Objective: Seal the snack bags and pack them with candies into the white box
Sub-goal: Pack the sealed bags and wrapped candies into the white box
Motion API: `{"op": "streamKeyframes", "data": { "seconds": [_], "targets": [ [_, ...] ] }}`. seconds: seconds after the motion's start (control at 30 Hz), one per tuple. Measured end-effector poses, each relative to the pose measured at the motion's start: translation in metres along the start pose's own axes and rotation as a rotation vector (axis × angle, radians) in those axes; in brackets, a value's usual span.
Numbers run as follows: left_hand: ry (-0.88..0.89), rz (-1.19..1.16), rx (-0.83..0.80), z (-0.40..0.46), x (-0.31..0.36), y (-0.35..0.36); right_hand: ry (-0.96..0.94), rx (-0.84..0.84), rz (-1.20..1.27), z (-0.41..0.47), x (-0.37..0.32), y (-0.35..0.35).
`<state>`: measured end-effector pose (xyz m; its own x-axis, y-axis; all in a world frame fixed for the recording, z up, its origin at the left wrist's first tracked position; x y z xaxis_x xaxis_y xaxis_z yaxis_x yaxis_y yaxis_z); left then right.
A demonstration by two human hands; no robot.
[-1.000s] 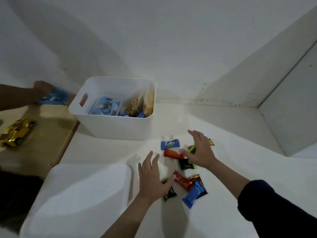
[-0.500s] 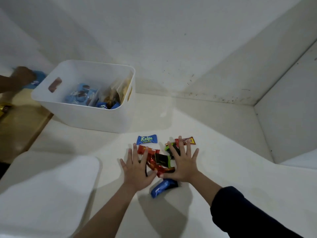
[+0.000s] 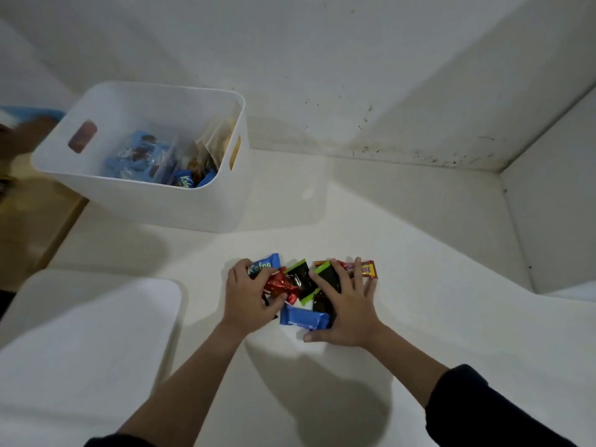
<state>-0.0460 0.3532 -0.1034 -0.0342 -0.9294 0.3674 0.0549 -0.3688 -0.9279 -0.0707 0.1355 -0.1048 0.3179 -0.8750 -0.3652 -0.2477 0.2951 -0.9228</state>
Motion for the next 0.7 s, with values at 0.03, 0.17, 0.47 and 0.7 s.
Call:
{"op": "streamKeyframes", "data": {
  "seconds": [0.03,0.17,0.47,0.7],
  "targets": [
    [-0.03,0.018,0.012,-0.003,-0.001,-0.001,0.008,0.026,-0.011,-0.004,-0.002,0.003],
    [-0.135,-0.06,0.026,-0.019,-0.002,-0.008,0.013,0.267,-0.04,-0.013,-0.006,0.002],
    [-0.117,-0.069,0.035,-0.034,-0.003,-0.015,0.027,0.206,0.093,-0.009,-0.008,-0.008],
    [0.048,-0.138,0.06,-0.04,-0.013,-0.016,0.31,0.27,0.604,-0.008,-0.019,-0.034]
  ]
}}
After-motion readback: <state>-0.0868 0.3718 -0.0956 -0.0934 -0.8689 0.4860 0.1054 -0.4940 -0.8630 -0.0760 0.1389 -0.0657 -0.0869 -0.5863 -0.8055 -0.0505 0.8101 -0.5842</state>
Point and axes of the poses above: each hand's wrist, its own z-axis towards the middle knuckle, its own y-axis out of the palm, x = y × z, the point moved 3 cm from there along z, towards the middle knuckle, and after that the axes turned 6 degrees about -y, right-handed, at the moved point
